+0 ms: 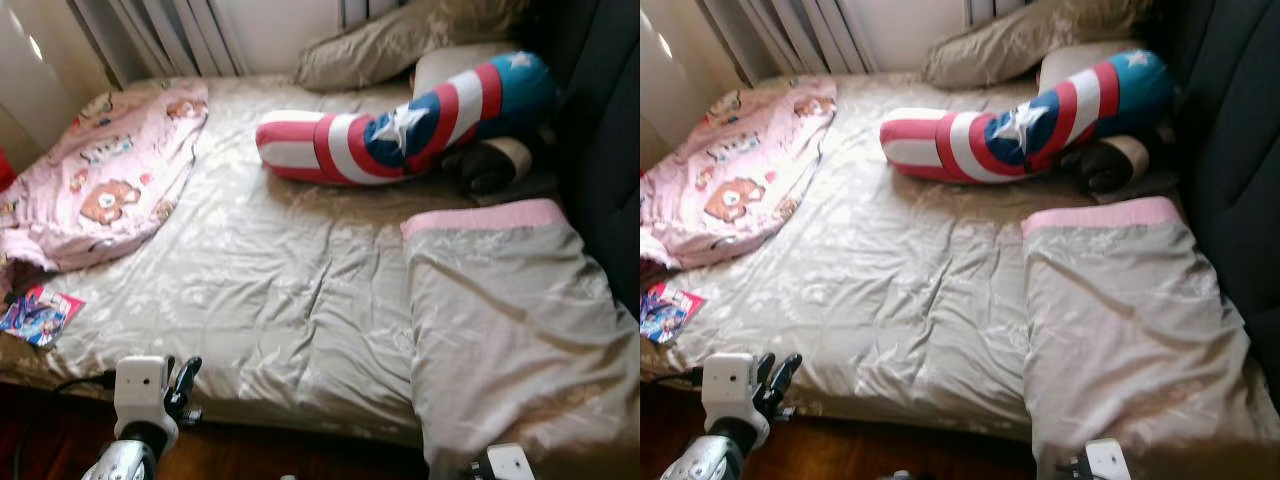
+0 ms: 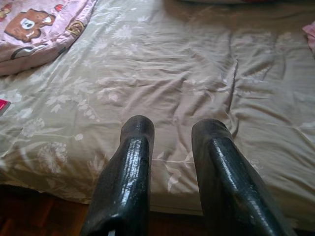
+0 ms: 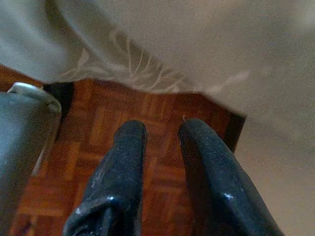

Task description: Clean up the room

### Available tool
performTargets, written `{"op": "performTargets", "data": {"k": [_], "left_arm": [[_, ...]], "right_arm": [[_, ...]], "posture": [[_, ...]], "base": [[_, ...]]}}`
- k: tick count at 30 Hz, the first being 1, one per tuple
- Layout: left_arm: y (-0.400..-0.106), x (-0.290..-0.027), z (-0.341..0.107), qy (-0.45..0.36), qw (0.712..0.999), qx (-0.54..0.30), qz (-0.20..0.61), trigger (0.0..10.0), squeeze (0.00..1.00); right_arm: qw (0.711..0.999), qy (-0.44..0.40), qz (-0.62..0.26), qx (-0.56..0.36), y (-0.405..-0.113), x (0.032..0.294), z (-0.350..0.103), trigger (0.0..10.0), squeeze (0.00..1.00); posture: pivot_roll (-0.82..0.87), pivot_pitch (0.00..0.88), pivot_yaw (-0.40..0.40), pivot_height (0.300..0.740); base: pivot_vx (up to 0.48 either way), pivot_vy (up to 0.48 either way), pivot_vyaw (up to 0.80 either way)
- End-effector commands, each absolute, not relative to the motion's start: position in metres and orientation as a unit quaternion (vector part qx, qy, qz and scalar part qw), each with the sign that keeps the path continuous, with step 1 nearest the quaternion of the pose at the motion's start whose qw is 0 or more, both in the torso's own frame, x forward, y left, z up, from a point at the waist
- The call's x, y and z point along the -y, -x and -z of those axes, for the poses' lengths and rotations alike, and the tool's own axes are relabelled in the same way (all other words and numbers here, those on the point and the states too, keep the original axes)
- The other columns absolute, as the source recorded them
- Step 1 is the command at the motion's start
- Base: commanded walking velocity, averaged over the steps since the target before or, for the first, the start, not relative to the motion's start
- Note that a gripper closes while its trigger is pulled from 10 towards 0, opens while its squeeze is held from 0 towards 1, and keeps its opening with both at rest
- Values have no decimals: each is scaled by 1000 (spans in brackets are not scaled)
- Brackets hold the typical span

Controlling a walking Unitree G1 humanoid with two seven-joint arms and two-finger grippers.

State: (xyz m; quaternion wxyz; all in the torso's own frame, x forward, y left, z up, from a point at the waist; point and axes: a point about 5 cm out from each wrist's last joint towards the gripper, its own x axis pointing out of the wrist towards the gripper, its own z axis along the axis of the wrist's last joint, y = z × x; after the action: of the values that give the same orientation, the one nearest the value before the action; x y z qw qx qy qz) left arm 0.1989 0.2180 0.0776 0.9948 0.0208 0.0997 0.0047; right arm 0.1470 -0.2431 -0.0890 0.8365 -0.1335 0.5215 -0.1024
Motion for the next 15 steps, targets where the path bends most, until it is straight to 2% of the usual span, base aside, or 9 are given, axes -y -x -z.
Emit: {"op": "performTargets", "data": {"k": [1, 6, 15], "left_arm": [[-196, -220, -80, -27, 994, -106, -8, 10000, 0], [-196, -219, -89, -31, 995, -97, -6, 10000, 0], [-187, -226, -98, -42, 994, -101, -14, 10000, 0]], "right_arm": [[852, 98, 104, -503, -154, 235, 88, 10000, 0], [870, 73, 107, -475, -176, 227, 81, 10000, 0], [880, 61, 88, -463, -201, 205, 74, 10000, 0]], "posture": [[205, 242, 109, 740], [225, 256, 116, 740], [264, 272, 131, 740]], "base": [[0, 0, 0], [0, 0, 0], [0, 0, 0]]}}
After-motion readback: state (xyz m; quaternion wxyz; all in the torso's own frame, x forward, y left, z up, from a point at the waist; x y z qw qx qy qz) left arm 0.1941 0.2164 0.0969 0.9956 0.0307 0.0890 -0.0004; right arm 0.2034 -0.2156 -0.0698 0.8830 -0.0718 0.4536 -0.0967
